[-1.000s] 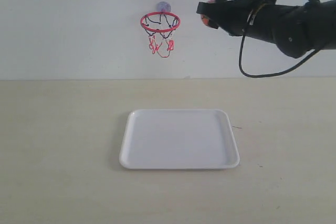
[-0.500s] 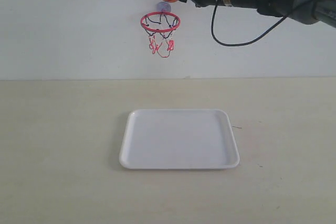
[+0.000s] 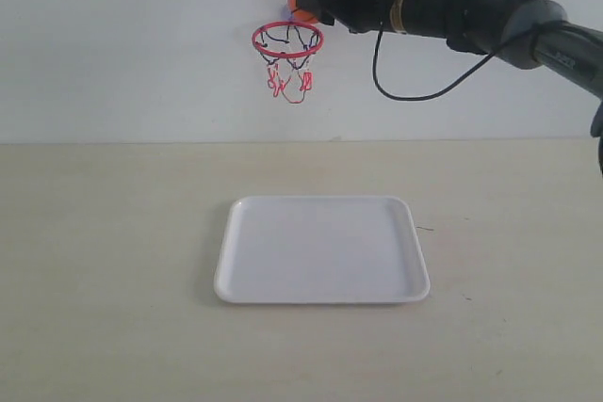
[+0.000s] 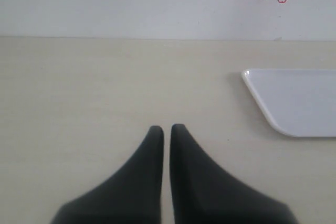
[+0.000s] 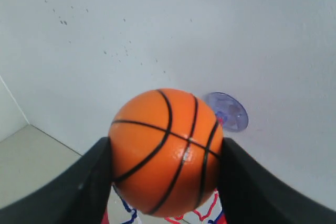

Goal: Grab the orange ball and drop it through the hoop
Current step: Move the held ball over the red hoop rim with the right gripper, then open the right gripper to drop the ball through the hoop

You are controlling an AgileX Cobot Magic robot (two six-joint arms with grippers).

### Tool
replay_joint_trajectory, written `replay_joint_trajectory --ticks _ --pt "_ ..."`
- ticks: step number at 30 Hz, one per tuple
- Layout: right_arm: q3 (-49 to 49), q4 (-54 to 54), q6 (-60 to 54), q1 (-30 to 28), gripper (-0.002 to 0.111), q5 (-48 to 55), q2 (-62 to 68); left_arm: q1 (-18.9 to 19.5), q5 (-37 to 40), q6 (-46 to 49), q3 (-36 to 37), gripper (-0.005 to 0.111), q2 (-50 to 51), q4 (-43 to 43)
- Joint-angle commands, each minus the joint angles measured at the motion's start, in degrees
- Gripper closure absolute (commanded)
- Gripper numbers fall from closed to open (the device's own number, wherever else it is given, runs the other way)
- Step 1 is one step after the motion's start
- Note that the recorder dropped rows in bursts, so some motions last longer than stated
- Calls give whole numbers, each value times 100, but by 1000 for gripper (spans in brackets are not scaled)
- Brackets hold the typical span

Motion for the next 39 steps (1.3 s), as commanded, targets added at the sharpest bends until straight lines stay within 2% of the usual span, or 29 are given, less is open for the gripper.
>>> replay_joint_trajectory --ticks 1,6,20,22,23,28,29,30,34,37,39 --pt "-44 18 -294 104 108 169 -11 10 -12 18 21 103 -20 -62" --pt "-44 7 -753 256 108 223 -11 10 -12 18 21 103 -20 -62" --pt "-44 18 -663 301 108 488 -11 10 -12 18 21 103 -20 -62" --pt "-44 18 -602 301 101 517 -11 10 -12 18 21 103 -20 -62" --pt "-44 18 -559 301 93 530 -11 10 -12 18 21 103 -20 -62" --pt "-44 18 -452 312 37 773 -11 10 -12 18 21 103 -20 -62" --pt "-44 18 -452 312 31 773 -11 10 -12 18 21 103 -20 -62" --pt "-44 18 -452 312 30 773 -11 10 -12 18 21 103 -20 -62" --pt "-44 18 -344 312 39 719 -32 10 -12 18 21 103 -20 -62" --pt "-44 0 -327 270 65 377 -102 10 -12 18 21 103 -20 -62" --pt "-44 -15 -315 193 91 72 -152 10 -12 18 21 103 -20 -62"
